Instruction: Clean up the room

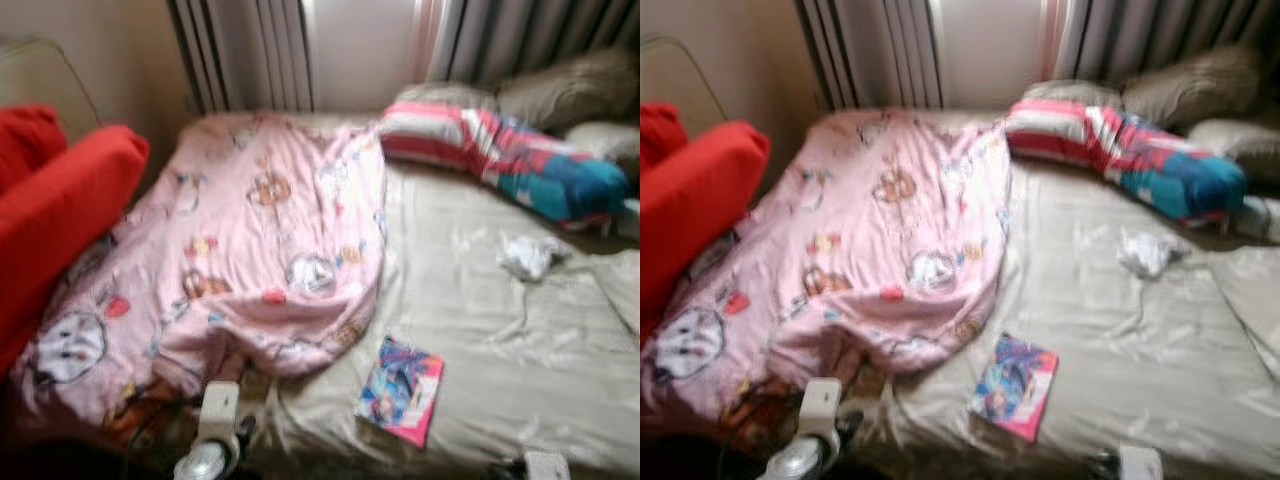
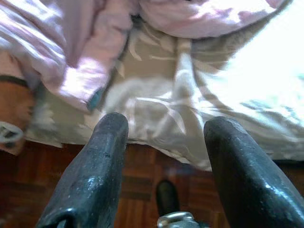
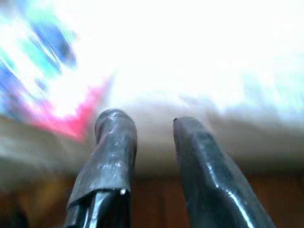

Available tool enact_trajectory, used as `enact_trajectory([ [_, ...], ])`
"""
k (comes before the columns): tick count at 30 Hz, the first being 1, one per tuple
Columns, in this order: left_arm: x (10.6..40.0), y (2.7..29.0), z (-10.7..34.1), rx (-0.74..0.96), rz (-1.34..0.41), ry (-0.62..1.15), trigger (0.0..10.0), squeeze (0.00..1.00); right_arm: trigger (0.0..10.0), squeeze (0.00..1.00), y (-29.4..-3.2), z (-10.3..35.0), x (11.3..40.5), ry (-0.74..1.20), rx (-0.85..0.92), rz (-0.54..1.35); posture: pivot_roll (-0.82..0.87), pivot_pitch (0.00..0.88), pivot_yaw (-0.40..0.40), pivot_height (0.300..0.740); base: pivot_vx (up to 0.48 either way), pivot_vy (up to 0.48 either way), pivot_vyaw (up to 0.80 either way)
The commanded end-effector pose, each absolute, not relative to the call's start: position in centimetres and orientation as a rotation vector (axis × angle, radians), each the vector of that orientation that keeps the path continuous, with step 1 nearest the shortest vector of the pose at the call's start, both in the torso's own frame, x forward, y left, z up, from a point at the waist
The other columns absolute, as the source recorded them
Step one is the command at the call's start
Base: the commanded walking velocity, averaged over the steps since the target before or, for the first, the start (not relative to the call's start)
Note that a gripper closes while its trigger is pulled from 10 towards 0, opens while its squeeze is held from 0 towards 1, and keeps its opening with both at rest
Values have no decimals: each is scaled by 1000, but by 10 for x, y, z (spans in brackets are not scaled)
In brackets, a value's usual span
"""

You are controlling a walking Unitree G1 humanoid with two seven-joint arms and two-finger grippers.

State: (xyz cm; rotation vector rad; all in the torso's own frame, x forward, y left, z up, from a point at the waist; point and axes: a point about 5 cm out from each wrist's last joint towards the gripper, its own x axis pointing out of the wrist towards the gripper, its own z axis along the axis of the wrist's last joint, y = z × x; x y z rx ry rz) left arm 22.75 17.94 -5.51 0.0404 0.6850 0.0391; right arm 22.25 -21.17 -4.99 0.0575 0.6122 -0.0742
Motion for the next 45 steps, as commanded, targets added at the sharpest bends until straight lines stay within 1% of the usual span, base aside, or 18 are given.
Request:
enact_trajectory([
  [1,225,183,-55,18,75,659,10000,0,10000,0,-198,-31,249,490,39,-35,-105,24,15,740,0,0,0],
  [5,228,183,-52,4,69,623,10000,0,10000,0,-193,-24,256,443,50,-17,-97,21,19,740,0,0,0],
  [8,234,184,-47,10,66,594,10000,0,10000,0,-190,-17,263,389,79,-6,-102,13,38,740,0,0,0],
  [10,245,202,-38,25,80,579,10000,0,10000,0,-189,-13,267,366,91,-3,-100,8,46,740,0,0,0],
  [12,261,216,-22,40,100,517,10000,0,10000,0,-188,-12,268,355,84,-12,-89,4,48,740,0,0,0],
  [16,267,214,-16,26,101,471,10000,0,10000,0,-189,-13,266,353,85,-25,-75,3,38,740,0,0,0],
  [18,272,210,-10,3,102,421,10000,0,10000,0,-193,-17,261,363,96,-58,-58,10,22,740,0,0,0],
  [20,275,207,-7,-16,101,393,10000,0,10000,0,-198,-18,259,369,92,-83,-83,25,12,740,0,0,0],
  [25,278,202,-5,-28,86,376,10000,0,10000,0,-204,-14,262,350,77,-99,-92,21,6,740,0,0,0],
  [27,281,199,-2,-29,74,364,10000,0,10000,0,-208,-10,265,332,74,-107,-76,32,-3,740,0,0,0],
  [28,290,197,7,-39,75,319,10000,0,10000,0,-208,-4,271,308,74,-105,-75,49,-7,740,0,0,0],
  [34,297,198,15,-45,84,275,10000,0,10000,0,-205,3,278,270,86,-96,-74,62,-4,740,0,0,0],
  [35,297,197,16,-44,79,267,10000,0,10000,0,-205,4,279,264,90,-92,-36,74,-17,740,0,0,0],
  [38,298,198,21,-52,91,222,10000,0,10000,0,-198,1,278,276,92,-65,-18,84,-26,740,0,0,0],
  [42,297,202,23,-54,104,196,10000,0,10000,0,-190,-1,276,282,89,-40,-19,99,-16,740,0,0,0],
  [45,295,203,22,-47,99,200,10000,0,10000,0,-190,-1,277,283,90,-48,-21,105,-10,740,0,0,0],
])
